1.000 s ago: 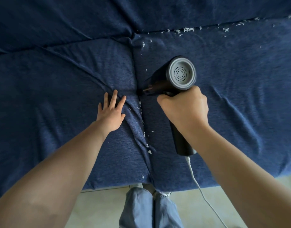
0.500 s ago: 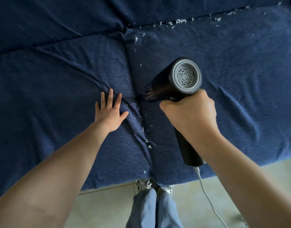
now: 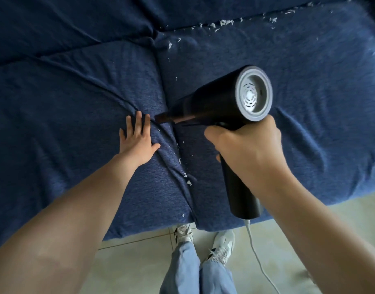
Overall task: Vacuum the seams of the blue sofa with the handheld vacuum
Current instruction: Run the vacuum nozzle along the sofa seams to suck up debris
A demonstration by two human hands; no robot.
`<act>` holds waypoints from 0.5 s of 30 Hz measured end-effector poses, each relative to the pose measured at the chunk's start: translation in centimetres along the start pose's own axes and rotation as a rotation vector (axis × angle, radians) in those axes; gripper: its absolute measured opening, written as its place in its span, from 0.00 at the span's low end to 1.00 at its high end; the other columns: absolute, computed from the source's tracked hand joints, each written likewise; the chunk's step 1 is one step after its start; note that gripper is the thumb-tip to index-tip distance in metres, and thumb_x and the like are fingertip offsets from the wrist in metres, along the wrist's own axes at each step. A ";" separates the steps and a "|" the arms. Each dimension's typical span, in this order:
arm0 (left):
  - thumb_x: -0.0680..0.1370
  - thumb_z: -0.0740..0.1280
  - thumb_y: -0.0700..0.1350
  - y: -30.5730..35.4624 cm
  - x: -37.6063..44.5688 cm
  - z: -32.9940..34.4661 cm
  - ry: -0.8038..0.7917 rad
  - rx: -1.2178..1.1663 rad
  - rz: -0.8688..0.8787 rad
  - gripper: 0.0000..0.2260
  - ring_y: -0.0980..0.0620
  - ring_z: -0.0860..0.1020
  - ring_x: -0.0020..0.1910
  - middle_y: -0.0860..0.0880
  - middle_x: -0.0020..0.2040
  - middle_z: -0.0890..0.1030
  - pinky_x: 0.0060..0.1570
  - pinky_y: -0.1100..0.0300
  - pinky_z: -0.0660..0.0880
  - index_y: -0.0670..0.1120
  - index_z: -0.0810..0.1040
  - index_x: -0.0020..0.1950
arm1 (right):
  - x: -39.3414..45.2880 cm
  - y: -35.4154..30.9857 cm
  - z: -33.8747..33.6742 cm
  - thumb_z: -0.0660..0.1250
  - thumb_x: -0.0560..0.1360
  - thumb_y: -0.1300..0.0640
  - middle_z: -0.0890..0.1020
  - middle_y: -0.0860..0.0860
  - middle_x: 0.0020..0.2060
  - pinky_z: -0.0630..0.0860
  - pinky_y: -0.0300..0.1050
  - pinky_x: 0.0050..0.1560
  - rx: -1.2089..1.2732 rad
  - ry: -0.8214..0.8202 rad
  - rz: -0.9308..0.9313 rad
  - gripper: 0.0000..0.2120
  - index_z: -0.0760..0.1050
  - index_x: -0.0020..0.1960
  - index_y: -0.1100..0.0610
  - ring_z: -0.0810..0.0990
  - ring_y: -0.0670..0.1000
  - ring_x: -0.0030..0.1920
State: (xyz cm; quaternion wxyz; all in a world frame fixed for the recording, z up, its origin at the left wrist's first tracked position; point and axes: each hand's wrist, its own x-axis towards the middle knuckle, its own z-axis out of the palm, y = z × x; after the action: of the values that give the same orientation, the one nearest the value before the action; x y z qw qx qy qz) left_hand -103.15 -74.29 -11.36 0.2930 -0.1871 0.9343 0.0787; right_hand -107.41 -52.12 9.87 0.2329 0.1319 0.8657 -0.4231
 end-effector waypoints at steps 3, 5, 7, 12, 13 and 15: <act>0.79 0.61 0.59 -0.1 -0.4 0.3 0.031 -0.020 -0.008 0.42 0.42 0.37 0.77 0.47 0.78 0.34 0.75 0.39 0.47 0.43 0.37 0.78 | 0.0 0.4 0.8 0.73 0.67 0.51 0.83 0.50 0.31 0.81 0.46 0.46 -0.036 -0.035 0.008 0.09 0.77 0.34 0.55 0.84 0.54 0.42; 0.79 0.61 0.59 -0.1 -0.5 0.6 0.037 -0.016 -0.008 0.41 0.43 0.37 0.77 0.47 0.78 0.34 0.75 0.40 0.47 0.43 0.38 0.79 | 0.1 0.9 0.8 0.73 0.67 0.51 0.83 0.51 0.32 0.80 0.45 0.45 -0.044 -0.043 0.016 0.09 0.77 0.34 0.55 0.84 0.54 0.42; 0.80 0.60 0.59 -0.1 -0.5 0.6 0.033 -0.005 -0.014 0.40 0.43 0.37 0.77 0.47 0.78 0.33 0.75 0.40 0.47 0.43 0.39 0.79 | 0.2 1.6 0.3 0.73 0.67 0.51 0.84 0.51 0.33 0.81 0.46 0.45 -0.056 -0.027 0.015 0.08 0.78 0.37 0.55 0.85 0.54 0.43; 0.80 0.59 0.58 0.3 -0.7 0.5 0.014 -0.009 -0.033 0.39 0.43 0.36 0.77 0.47 0.78 0.32 0.75 0.40 0.47 0.44 0.38 0.79 | 0.6 2.6 -1.3 0.74 0.66 0.50 0.84 0.50 0.35 0.83 0.48 0.46 -0.023 0.089 -0.003 0.10 0.79 0.39 0.56 0.86 0.56 0.40; 0.80 0.59 0.58 0.3 -0.7 0.5 0.013 -0.010 -0.032 0.39 0.43 0.36 0.77 0.47 0.78 0.32 0.75 0.40 0.47 0.44 0.38 0.79 | 0.8 2.6 -1.2 0.74 0.67 0.51 0.84 0.51 0.35 0.82 0.46 0.44 -0.016 0.084 0.008 0.09 0.79 0.40 0.56 0.86 0.55 0.39; 0.81 0.58 0.57 0.3 -0.8 0.7 0.010 -0.004 -0.022 0.36 0.42 0.35 0.77 0.47 0.77 0.31 0.75 0.39 0.47 0.47 0.39 0.79 | 1.2 2.8 -0.5 0.74 0.67 0.51 0.84 0.51 0.33 0.81 0.43 0.41 -0.014 0.059 0.035 0.09 0.80 0.39 0.57 0.85 0.53 0.39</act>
State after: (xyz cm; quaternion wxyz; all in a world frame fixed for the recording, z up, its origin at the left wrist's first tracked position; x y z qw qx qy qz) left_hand -102.30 -73.57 -11.42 0.2888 -0.1982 0.9335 0.0767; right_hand -107.43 -49.96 7.68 0.2154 0.1579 0.8726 -0.4090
